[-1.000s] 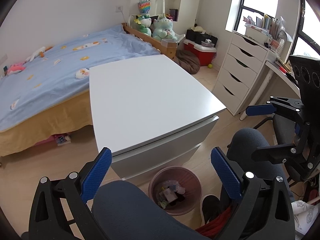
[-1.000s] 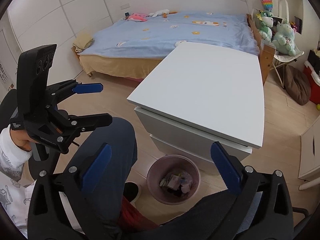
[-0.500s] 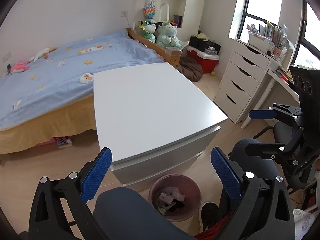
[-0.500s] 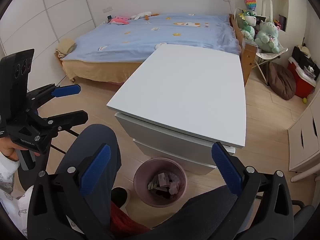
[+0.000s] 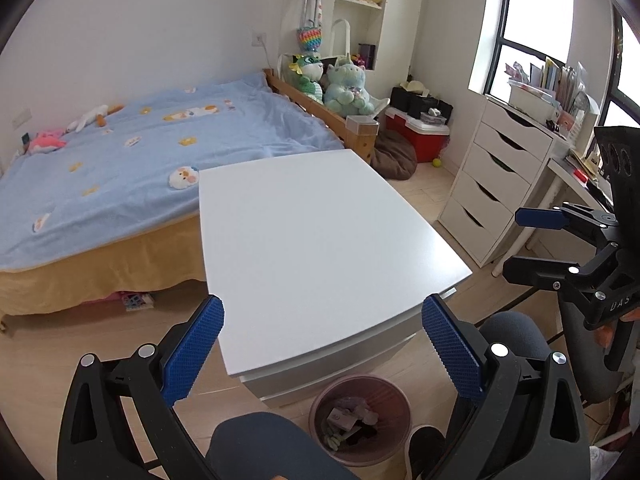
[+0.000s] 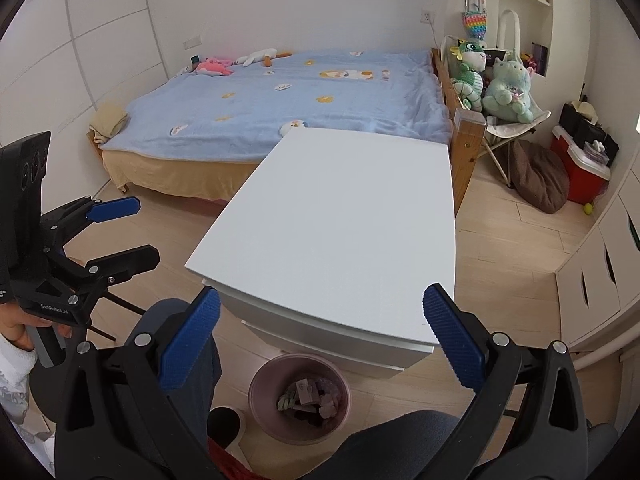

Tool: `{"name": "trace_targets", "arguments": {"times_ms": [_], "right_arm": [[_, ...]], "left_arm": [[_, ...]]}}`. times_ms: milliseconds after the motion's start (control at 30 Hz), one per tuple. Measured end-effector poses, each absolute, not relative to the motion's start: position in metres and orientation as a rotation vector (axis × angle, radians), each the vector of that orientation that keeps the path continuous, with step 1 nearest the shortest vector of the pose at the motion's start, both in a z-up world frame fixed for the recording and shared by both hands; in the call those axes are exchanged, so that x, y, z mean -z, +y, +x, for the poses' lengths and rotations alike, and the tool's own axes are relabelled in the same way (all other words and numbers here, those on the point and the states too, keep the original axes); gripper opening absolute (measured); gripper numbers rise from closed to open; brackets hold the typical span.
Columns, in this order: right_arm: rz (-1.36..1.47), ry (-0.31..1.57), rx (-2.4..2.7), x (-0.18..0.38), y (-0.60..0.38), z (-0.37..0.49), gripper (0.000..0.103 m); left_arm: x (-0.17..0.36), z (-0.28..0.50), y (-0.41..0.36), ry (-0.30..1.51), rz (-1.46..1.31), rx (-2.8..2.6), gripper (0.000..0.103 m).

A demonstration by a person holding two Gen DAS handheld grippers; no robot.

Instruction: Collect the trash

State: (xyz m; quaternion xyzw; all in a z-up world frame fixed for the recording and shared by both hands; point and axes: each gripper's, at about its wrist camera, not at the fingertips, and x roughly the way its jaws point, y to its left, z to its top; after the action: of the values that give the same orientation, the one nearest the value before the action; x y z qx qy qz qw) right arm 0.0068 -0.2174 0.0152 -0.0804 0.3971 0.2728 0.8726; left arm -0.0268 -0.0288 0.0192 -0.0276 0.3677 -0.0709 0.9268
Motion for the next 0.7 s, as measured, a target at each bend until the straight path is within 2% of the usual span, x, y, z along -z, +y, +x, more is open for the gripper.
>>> {"name": "trace_targets", "arguments": {"times_ms": [700], "right_arm": [[-0.162, 0.756, -0.579, -0.044, -0.21, 0.027, 0.099]], "left_arm": [[-0.036, -0.004, -0.025, 0.712, -0.074, 0.117, 0.097]]}}
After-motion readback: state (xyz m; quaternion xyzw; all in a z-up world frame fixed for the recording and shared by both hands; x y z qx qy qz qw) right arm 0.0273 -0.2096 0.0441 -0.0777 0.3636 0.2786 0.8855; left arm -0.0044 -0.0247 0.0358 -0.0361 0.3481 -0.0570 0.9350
